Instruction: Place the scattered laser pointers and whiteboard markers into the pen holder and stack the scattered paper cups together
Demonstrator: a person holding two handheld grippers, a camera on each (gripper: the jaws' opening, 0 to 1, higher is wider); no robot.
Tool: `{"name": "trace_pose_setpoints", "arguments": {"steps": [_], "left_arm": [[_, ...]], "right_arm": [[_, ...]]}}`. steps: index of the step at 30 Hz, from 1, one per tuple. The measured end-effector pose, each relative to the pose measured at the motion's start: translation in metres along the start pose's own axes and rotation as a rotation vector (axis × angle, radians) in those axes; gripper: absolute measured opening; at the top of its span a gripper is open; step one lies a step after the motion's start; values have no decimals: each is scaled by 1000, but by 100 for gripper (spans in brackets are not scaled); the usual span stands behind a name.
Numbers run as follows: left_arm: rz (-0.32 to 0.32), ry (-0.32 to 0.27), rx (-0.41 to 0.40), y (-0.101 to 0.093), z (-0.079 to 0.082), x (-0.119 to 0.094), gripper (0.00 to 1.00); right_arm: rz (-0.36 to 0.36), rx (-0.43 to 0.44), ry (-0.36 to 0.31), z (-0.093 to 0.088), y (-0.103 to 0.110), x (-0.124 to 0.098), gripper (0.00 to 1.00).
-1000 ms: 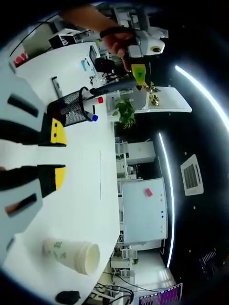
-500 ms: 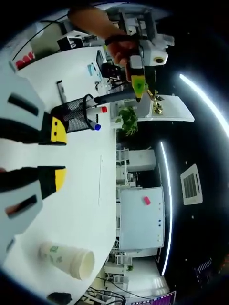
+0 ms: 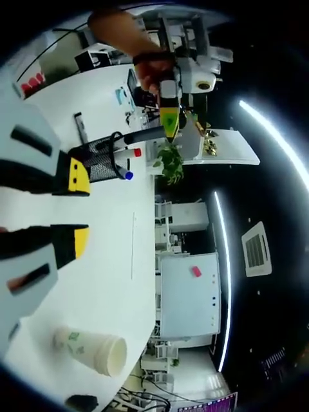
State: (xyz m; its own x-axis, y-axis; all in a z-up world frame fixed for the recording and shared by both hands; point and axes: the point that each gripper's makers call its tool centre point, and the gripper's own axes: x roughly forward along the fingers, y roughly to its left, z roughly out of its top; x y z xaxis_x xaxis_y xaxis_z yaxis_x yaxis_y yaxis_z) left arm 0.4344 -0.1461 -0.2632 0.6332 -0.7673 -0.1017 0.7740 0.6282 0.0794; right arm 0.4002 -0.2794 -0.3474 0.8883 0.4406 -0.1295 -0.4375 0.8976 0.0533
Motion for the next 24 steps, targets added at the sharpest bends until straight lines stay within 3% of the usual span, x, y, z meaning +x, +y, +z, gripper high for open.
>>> {"name": "trace_pose_setpoints", "arguments": {"steps": [24], "left_arm": [[-12, 80, 0, -5, -20, 3, 18]], "right_arm": [[9, 16, -19, 4, -3, 1, 18]]}}
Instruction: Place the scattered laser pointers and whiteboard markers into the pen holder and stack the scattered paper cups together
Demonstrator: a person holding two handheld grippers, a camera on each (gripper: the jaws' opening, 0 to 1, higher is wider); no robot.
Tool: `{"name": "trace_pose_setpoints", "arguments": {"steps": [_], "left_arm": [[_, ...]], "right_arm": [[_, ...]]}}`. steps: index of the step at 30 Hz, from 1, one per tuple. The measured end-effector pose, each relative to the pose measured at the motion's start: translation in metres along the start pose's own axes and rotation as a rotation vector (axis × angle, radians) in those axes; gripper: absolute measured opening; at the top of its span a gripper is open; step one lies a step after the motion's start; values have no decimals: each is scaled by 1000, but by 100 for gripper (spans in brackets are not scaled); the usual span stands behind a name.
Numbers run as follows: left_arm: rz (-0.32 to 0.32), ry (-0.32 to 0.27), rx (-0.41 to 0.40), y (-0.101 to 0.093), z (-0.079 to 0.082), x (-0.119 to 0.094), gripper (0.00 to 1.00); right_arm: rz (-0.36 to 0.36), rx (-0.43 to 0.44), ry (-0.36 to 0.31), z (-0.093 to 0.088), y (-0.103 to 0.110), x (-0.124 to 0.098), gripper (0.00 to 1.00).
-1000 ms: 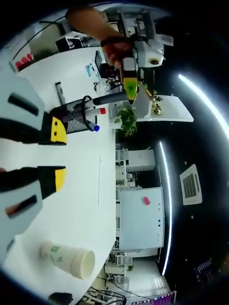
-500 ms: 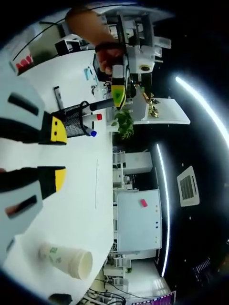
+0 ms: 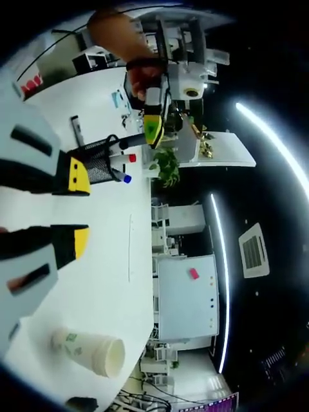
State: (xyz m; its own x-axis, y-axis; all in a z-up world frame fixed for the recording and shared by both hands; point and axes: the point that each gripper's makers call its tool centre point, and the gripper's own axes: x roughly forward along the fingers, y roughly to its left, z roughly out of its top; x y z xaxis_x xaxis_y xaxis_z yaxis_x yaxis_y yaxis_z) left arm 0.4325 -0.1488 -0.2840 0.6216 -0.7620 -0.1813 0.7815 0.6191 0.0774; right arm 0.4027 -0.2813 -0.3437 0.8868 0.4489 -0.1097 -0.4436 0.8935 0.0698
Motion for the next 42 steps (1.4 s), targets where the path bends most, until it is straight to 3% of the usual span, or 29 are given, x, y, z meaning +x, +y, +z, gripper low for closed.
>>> {"name": "trace_pose_setpoints", "arguments": {"steps": [11, 42], "left_arm": [[-8, 26, 0, 0, -10, 5, 18], [3, 25, -18, 2, -11, 0, 18]], "right_arm": [[-13, 6, 5, -4, -7, -3, 18], [-35, 4, 16, -7, -11, -11, 18]]}}
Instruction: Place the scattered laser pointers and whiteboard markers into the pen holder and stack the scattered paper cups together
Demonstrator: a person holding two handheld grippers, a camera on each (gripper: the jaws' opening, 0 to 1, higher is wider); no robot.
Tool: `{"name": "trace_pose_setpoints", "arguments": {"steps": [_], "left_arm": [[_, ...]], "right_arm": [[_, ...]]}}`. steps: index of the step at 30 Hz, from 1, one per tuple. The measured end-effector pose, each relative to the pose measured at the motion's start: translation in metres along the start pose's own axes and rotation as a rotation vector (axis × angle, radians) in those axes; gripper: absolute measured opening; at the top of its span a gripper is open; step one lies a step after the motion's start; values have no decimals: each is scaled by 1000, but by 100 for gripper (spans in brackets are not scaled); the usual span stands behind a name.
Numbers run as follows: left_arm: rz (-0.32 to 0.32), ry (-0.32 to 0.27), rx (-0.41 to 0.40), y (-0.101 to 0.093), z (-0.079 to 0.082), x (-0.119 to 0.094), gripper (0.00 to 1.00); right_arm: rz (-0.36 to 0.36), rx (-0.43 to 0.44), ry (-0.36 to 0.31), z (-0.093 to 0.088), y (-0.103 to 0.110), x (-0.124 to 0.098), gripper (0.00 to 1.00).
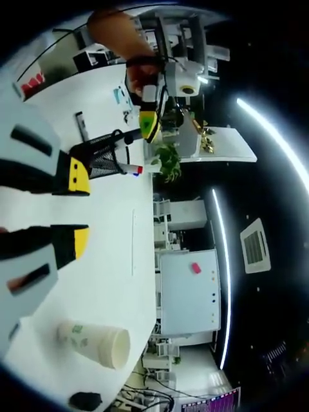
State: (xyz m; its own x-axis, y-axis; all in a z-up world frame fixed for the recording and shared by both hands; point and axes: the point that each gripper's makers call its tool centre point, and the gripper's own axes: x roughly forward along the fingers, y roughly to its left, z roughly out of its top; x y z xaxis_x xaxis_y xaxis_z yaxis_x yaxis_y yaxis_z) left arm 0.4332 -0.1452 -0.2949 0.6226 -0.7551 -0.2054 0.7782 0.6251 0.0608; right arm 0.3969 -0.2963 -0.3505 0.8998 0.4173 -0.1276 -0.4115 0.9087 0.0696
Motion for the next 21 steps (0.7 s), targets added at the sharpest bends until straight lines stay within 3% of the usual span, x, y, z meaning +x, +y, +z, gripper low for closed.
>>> {"name": "trace_pose_setpoints", "arguments": {"steps": [16, 21], "left_arm": [[16, -26, 24, 3, 13, -8, 27], [32, -27, 39, 7, 16, -13, 34]], "right_arm": [[-4, -12, -3, 2, -1, 0, 18], [6, -15, 0, 1, 3, 2, 18]]}}
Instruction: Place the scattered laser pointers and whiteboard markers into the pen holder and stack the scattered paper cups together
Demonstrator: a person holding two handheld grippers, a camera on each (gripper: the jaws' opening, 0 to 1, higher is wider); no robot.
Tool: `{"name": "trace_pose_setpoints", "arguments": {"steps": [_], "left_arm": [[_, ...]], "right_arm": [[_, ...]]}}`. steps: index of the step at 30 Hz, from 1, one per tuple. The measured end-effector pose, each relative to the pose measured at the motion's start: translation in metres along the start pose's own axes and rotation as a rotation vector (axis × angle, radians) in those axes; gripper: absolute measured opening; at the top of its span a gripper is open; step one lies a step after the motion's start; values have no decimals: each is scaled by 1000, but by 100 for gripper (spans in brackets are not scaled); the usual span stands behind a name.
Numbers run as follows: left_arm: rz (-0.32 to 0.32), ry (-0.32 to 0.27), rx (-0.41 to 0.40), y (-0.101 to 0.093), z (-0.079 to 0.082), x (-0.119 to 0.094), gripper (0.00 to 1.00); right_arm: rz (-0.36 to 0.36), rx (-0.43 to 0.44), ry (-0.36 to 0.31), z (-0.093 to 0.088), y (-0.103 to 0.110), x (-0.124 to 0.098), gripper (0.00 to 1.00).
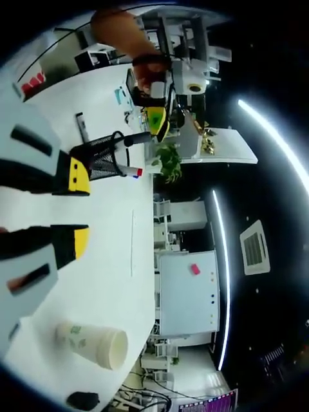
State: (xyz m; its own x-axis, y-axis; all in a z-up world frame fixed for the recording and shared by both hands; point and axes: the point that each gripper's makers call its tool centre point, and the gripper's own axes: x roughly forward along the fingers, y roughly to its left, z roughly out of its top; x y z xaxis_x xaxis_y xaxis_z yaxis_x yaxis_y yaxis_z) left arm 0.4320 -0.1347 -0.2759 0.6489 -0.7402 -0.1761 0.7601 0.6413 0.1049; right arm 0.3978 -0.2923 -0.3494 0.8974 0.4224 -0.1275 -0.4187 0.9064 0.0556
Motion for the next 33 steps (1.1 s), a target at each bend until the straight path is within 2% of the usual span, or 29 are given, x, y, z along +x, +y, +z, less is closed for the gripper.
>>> {"name": "trace_pose_setpoints", "arguments": {"steps": [3, 11, 12, 13, 17, 25, 27, 33], "left_arm": [[9, 8, 6, 2, -1, -2, 40], [27, -8, 13, 6, 5, -6, 45], [44, -14, 15, 10, 6, -8, 46], [86, -46, 24, 17, 12, -10, 46], [110, -70, 11, 29, 18, -15, 47], [137, -57, 39, 34, 18, -21, 50], [158, -58, 90, 35, 19, -23, 53], [154, -56, 86, 34, 19, -25, 56]], "right_arm": [[2, -2, 0, 0, -1, 0, 18], [-4, -6, 1, 2, -1, 1, 18], [-10, -10, -4, 3, -2, 0, 18], [-23, -11, -16, 5, -4, -1, 18], [-40, -7, -26, 5, -8, -3, 18], [-40, 1, -14, 1, -7, -2, 18], [-36, -2, -11, 1, -6, -2, 18], [-34, 2, -7, -2, -5, -1, 18]]}}
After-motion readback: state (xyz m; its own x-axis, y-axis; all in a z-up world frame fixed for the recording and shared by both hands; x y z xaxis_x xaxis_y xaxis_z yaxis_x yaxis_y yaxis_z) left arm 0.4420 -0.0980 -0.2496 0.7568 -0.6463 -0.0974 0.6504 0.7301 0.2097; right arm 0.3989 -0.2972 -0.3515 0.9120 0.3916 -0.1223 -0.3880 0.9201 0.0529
